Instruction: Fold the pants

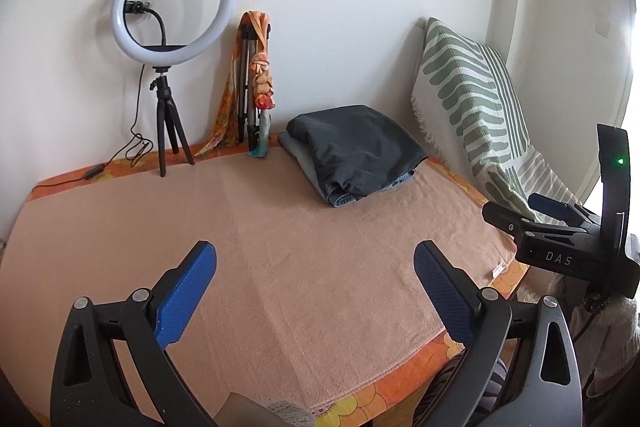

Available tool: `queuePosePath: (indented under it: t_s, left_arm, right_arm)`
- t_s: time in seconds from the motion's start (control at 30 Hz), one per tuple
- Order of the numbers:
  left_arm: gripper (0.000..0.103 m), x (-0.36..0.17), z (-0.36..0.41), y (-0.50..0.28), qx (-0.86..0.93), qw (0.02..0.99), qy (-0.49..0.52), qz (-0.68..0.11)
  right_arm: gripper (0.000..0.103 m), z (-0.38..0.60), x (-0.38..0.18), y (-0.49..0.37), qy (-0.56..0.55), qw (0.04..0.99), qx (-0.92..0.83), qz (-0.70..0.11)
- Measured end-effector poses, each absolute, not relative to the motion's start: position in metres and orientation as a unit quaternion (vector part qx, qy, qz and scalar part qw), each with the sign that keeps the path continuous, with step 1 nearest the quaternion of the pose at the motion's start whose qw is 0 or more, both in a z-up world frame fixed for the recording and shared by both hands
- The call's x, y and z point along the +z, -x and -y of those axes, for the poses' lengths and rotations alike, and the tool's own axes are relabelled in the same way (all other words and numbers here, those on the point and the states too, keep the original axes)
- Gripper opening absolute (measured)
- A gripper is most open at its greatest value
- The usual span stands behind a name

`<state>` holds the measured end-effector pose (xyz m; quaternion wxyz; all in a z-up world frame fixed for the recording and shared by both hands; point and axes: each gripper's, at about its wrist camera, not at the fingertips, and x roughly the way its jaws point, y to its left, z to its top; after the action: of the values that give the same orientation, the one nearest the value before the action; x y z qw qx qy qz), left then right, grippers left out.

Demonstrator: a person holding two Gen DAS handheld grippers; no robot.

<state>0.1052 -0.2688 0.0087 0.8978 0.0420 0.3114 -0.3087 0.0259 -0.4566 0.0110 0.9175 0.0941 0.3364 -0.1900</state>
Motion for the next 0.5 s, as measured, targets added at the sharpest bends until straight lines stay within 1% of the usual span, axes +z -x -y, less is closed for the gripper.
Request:
queuePosePath:
  t_s: [0.27, 0.5]
  left_arm:
    - [0.099, 0.0124, 0.2676, -0.1021, -0.312, 0.898, -0.04, -0.309]
    - [0.099, 0.0157, 0.2669, -0.1003, -0.322, 0.894, -0.038, -0.31]
  right_arm:
    - [0.103, 0.4502, 0.0167, -0.0254, -0.081, 0.921, -0.189, -0.33]
    - [0.103, 0.4531, 0.0166, -0.026, -0.09, 0.921, -0.185, -0.331]
